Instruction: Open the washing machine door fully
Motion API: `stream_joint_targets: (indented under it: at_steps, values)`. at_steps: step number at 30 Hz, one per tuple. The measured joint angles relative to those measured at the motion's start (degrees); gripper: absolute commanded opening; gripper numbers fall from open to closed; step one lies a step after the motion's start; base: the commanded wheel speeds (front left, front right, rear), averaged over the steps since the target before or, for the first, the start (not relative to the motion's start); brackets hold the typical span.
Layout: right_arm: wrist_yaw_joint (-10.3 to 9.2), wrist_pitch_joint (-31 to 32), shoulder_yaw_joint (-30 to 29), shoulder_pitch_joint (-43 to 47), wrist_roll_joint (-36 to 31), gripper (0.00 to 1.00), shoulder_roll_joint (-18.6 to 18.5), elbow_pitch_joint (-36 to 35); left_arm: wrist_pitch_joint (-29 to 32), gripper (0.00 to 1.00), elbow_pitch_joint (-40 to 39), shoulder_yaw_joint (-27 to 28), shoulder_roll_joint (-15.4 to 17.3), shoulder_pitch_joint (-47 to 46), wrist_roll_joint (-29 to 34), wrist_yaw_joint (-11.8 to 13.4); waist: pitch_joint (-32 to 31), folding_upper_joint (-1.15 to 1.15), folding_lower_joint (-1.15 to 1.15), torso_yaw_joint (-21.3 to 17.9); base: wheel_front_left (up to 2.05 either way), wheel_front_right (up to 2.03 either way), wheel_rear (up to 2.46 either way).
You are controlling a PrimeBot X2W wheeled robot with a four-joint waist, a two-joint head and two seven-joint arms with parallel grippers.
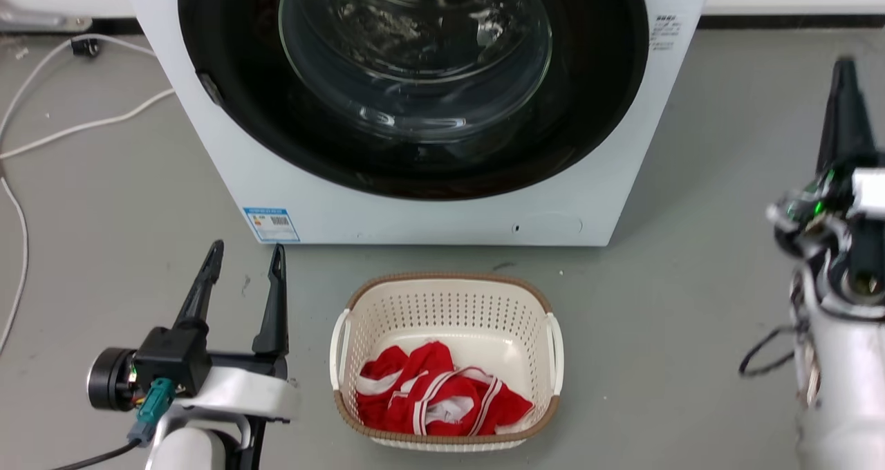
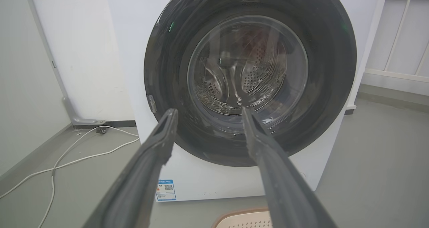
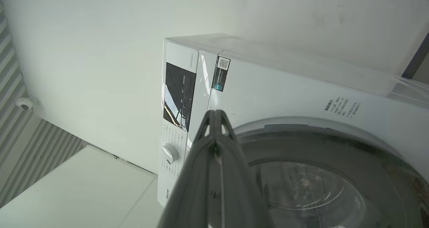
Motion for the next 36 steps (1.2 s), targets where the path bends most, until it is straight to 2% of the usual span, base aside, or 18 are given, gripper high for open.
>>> stream_joint_targets:
  at_steps: [9,16,26,36]
  values:
    - [0.0,8.15,-2.18,-22.27,-4.66,0.0,-6.05,18.51,0.0,1.0,-1.23,-0.98,-0.25,-4.51,-0.15,-0.2,6.28,0.0,0.01,1.26,0.0,0.0,0.0]
    - [0.0,16.72,-0.48,-39.61,-12.89,0.0,-10.62,34.85,0.0,1.0,-2.38,-0.87,-0.36,-7.55,-0.42,-0.29,11.27,0.0,0.01,2.2,0.0,0.0,0.0]
    - [0.0,28.56,4.02,-56.94,-23.25,0.0,-11.31,49.83,0.0,1.0,-4.05,-0.98,-0.42,-11.2,-0.56,-0.35,17.44,0.0,0.01,3.03,0.0,0.0,0.0]
    - [0.0,34.68,6.13,-62.02,-27.39,0.0,-9.49,54.66,0.0,1.0,-4.45,-1.13,-0.45,-13.23,-0.96,-0.36,21.17,0.0,0.01,3.62,0.0,0.0,0.0]
